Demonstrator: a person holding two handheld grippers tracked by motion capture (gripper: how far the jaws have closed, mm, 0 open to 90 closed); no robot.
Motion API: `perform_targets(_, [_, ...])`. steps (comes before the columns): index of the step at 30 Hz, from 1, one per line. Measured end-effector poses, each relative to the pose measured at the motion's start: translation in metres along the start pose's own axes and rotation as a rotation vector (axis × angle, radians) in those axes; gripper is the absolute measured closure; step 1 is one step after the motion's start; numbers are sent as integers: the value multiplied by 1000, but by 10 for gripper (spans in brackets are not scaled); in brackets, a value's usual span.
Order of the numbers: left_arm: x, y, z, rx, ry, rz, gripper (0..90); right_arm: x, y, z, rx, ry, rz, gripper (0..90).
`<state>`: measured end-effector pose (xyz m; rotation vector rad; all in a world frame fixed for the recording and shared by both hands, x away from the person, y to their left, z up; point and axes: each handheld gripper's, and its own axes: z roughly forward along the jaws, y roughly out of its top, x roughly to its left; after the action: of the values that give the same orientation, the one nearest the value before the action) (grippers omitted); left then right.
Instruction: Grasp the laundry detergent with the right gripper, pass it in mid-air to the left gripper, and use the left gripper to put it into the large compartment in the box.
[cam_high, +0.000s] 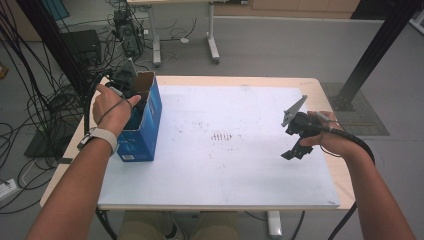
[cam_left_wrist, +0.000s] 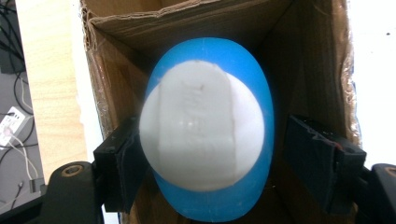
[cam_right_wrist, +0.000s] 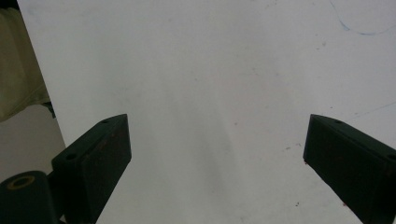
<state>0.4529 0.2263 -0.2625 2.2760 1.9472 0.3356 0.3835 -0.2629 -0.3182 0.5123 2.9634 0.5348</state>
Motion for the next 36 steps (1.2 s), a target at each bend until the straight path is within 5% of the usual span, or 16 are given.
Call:
perform_targets(6, [3,-1,-6,-10,-24,-8,233,1,1,-1,3,-2,2,77])
perform_targets(10, [4,-1,-14,-10,-15,-12,133,2,2,-1,5,-5,-2,76])
perform_targets(21, [10,-2,-41,-69,-55,29,90,5,5,-5,8,-12,-1,76])
perform_targets(29, [5,-1,-67,-83,-99,135,74,8,6,-10,12,-17,1,76])
perform_targets(36, [-17,0,-91,-129,-121,268,67,10,5,-14,10,-23,6,76])
